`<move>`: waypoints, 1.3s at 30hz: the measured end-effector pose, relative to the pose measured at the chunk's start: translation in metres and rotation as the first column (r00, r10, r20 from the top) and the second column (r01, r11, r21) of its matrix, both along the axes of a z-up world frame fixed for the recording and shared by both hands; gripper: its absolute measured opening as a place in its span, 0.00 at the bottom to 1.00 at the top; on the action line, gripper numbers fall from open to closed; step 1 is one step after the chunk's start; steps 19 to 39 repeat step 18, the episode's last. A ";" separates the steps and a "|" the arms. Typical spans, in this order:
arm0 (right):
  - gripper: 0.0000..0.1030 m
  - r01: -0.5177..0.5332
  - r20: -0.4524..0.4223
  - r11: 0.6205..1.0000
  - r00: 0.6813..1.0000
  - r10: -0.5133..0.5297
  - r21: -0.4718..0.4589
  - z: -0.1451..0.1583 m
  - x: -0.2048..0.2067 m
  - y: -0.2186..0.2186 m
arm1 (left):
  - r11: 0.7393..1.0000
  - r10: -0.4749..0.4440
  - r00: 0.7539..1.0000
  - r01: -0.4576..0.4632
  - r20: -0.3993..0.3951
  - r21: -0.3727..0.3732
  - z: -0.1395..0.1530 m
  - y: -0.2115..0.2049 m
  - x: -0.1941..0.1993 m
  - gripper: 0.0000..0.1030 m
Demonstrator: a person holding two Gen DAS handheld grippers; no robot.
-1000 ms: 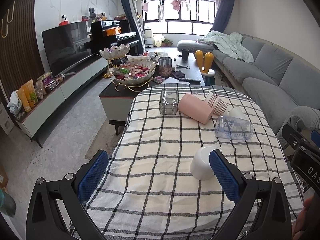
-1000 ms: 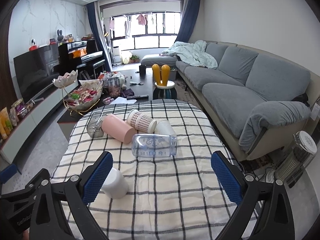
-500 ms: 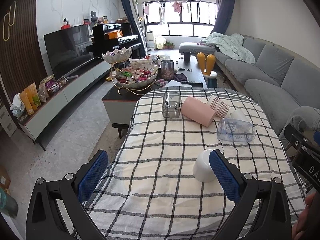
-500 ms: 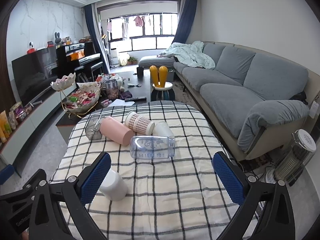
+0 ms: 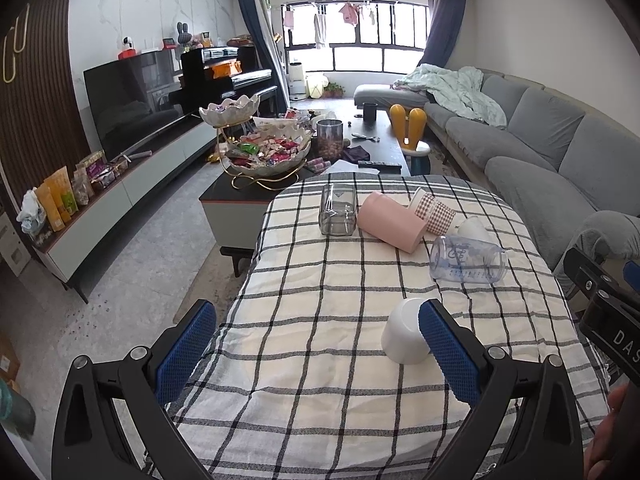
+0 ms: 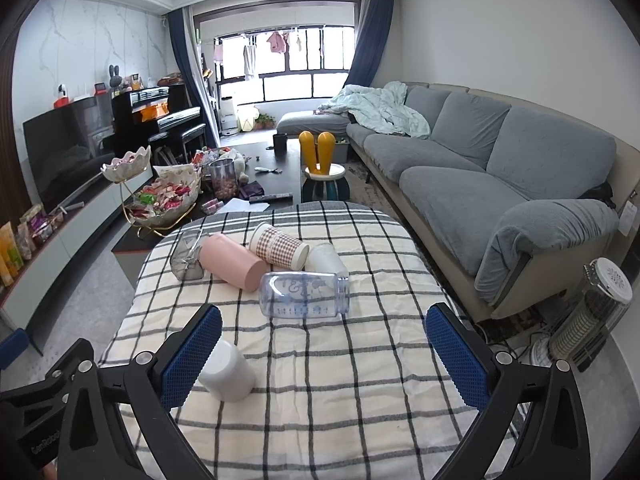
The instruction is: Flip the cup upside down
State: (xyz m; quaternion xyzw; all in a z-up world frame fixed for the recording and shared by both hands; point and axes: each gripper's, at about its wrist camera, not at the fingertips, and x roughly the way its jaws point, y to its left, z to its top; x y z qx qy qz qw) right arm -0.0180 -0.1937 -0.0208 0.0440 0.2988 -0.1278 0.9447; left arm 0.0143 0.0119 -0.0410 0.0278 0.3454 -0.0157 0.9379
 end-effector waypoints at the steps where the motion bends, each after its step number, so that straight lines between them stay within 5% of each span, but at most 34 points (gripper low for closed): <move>1: 0.99 0.000 0.001 1.000 1.000 0.000 0.000 0.000 0.000 0.000 | 1.000 0.001 1.000 -0.001 0.000 0.001 0.000 0.000 0.000 1.00; 39: 0.99 0.002 -0.007 1.000 1.000 -0.002 0.002 -0.002 -0.001 -0.001 | 1.000 0.009 1.000 -0.009 -0.007 0.009 -0.002 -0.002 0.000 1.00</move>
